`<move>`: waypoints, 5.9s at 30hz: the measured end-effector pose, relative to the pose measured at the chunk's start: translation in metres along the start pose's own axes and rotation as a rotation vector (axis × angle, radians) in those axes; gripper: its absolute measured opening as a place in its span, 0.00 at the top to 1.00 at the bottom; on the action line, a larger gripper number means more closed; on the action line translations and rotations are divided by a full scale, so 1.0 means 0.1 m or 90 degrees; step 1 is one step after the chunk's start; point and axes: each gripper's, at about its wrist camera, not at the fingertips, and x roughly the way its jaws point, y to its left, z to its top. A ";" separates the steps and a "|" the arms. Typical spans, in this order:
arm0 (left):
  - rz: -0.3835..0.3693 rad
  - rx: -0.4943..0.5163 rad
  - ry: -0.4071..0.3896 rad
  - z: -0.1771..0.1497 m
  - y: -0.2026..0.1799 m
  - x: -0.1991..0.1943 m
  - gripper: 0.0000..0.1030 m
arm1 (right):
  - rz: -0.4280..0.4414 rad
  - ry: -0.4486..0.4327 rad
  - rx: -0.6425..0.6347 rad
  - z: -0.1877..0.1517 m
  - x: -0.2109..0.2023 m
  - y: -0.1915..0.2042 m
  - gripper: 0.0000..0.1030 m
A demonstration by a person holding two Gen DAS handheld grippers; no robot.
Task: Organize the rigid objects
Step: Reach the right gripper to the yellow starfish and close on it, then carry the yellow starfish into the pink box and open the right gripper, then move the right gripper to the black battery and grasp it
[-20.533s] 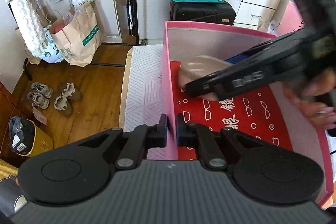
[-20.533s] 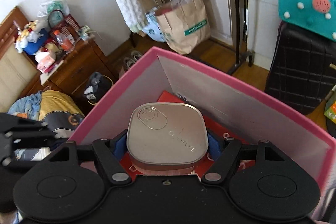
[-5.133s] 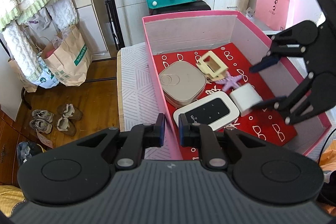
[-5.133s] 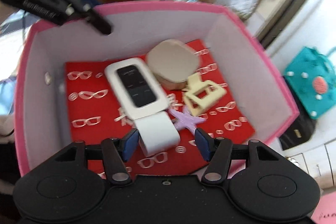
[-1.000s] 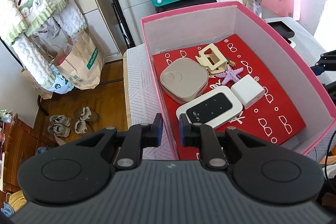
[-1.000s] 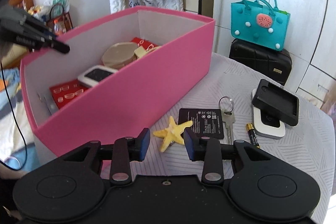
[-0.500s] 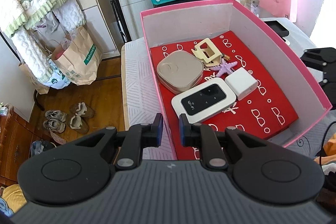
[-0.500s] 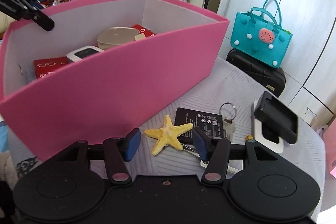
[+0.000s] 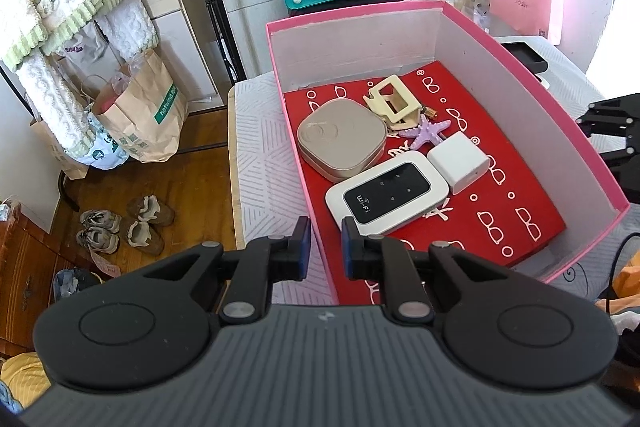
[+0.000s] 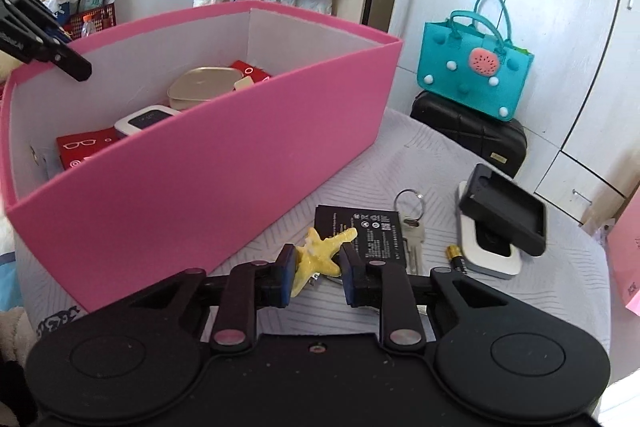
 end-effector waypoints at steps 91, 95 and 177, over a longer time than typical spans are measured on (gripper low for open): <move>-0.028 0.000 -0.003 0.07 0.07 0.09 0.87 | 0.070 -0.089 -0.094 1.20 -0.28 0.16 0.43; -0.032 -0.001 -0.004 0.07 0.08 0.10 0.87 | 0.042 -0.038 -0.154 1.36 0.17 0.26 0.43; -0.021 -0.036 -0.011 0.11 0.09 0.13 0.87 | -0.012 -0.005 0.092 0.15 0.21 -0.42 0.34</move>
